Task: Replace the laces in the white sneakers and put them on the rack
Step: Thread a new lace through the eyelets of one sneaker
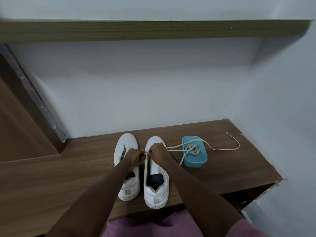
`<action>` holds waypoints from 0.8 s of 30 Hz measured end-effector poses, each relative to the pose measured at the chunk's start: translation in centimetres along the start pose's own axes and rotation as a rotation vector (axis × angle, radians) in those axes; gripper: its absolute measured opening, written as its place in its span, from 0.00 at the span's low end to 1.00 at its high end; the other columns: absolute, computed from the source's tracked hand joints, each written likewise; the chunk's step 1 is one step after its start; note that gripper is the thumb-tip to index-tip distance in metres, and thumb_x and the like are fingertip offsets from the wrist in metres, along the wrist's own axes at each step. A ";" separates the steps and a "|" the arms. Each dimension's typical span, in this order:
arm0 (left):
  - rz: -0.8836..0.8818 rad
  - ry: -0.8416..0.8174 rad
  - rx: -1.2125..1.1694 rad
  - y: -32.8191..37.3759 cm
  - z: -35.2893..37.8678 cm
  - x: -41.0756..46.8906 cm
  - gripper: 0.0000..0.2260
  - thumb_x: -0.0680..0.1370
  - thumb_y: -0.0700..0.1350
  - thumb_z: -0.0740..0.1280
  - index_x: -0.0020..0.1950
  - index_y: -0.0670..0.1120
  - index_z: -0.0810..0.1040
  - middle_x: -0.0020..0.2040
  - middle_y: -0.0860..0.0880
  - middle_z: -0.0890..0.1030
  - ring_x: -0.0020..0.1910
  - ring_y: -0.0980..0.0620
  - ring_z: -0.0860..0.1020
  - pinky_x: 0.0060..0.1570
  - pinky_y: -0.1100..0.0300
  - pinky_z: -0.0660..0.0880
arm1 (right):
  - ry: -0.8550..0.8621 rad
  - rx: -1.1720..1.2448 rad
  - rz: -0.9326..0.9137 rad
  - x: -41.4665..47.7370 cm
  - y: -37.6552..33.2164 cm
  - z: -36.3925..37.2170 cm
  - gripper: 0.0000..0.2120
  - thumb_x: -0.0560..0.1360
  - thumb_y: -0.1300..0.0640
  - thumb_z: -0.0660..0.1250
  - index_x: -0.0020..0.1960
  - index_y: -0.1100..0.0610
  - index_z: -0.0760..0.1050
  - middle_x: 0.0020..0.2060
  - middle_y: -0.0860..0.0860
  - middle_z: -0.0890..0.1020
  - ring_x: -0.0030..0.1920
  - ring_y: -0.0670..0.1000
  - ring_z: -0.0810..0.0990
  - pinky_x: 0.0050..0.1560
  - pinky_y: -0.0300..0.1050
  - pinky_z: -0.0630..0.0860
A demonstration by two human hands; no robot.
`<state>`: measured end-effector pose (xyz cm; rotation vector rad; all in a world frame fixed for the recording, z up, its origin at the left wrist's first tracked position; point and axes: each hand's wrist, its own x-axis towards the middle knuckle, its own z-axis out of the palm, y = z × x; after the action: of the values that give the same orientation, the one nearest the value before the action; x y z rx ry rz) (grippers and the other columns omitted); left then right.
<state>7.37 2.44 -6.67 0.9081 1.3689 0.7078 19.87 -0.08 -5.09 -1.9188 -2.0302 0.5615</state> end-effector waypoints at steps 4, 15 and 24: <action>0.004 -0.067 0.077 -0.1 0.1 0.4 0.07 0.77 0.35 0.65 0.38 0.37 0.76 0.33 0.45 0.74 0.31 0.52 0.70 0.32 0.64 0.70 | 0.061 0.069 0.076 0.3 0.9 0.1 0.12 0.74 0.65 0.61 0.50 0.61 0.82 0.47 0.57 0.83 0.51 0.57 0.80 0.51 0.47 0.74; 0.102 0.435 -0.430 4.3 -1.3 -1.2 0.14 0.83 0.45 0.51 0.55 0.37 0.71 0.44 0.38 0.78 0.42 0.41 0.79 0.36 0.56 0.80 | 0.128 0.064 0.192 -1.2 1.4 -0.5 0.14 0.71 0.51 0.69 0.52 0.58 0.73 0.53 0.54 0.75 0.58 0.57 0.75 0.55 0.49 0.72; 0.282 0.914 0.304 6.4 -9.0 -3.2 0.13 0.82 0.42 0.54 0.65 0.40 0.68 0.62 0.39 0.73 0.61 0.40 0.72 0.59 0.52 0.68 | 0.141 -0.021 0.162 -3.5 1.7 -0.3 0.26 0.75 0.37 0.61 0.52 0.61 0.76 0.50 0.57 0.82 0.53 0.58 0.80 0.49 0.46 0.74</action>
<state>-1.33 4.02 0.74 1.0798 2.2187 1.2428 21.76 -3.49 -5.44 -2.0850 -1.8135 0.4290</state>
